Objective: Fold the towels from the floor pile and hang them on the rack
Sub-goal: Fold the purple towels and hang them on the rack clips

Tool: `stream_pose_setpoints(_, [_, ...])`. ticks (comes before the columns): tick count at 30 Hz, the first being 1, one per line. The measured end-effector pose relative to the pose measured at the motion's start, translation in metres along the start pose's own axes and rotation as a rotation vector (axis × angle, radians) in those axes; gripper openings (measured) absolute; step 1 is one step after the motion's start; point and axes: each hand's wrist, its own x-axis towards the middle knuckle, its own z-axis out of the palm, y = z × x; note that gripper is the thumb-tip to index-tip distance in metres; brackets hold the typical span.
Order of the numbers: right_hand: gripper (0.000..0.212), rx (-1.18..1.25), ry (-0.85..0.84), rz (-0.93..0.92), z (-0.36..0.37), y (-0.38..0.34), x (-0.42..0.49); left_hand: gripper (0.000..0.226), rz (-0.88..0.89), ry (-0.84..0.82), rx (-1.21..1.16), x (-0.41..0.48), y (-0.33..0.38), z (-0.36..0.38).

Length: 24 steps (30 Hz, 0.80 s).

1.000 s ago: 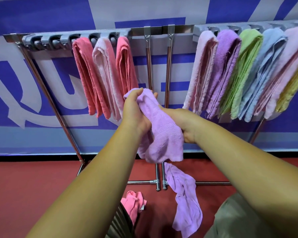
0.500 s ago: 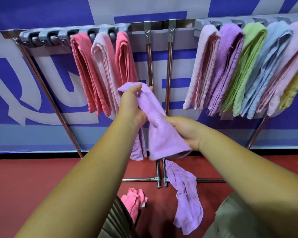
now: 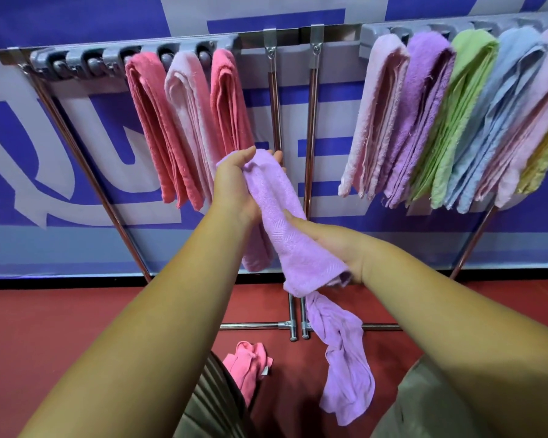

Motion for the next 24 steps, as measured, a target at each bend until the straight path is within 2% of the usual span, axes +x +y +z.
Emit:
stream_pose_setpoints(2, [0.052, 0.111, -0.089, 0.038, 0.002, -0.001, 0.003, 0.044, -0.004, 0.016, 0.006, -0.002, 0.0, -0.001])
stream_pose_setpoints(4, [0.056, 0.075, -0.066, 0.056, 0.001, -0.002, 0.002, 0.048, -0.031, 0.043, -0.012, -0.004, 0.001, -0.002])
stream_pose_setpoints(7, [0.065, -0.262, 0.124, 0.056, 0.001, -0.003, -0.01, 0.049, -0.04, 0.057, -0.021, -0.009, 0.002, 0.0])
stream_pose_setpoints(9, [0.075, -0.504, 0.244, 0.002, 0.001, -0.003, -0.008, 0.041, -0.049, 0.058, -0.032, -0.01, 0.002, 0.001])
stream_pose_setpoints(13, [0.075, -0.708, 0.36, -0.069, -0.003, 0.001, -0.004, 0.021, -0.056, 0.076, -0.022, -0.006, 0.001, -0.002])
stream_pose_setpoints(17, [0.085, -0.86, 0.324, -0.044, -0.001, 0.008, -0.005, 0.031, -0.048, 0.185, 0.12, 0.002, 0.003, -0.01])
stream_pose_setpoints(20, [0.094, -0.982, 0.295, 0.004, 0.002, 0.017, 0.003, 0.027, -0.07, 0.222, 0.277, 0.007, 0.007, -0.012])
stream_pose_setpoints(22, [0.088, -1.031, 0.269, 0.0, 0.002, 0.023, 0.008, 0.027, -0.093, 0.237, 0.341, 0.011, 0.009, -0.014])
stream_pose_setpoints(24, [0.069, -1.036, 0.224, -0.03, 0.0, 0.027, 0.011, 0.036, -0.104, 0.234, 0.363, 0.013, 0.009, -0.014])
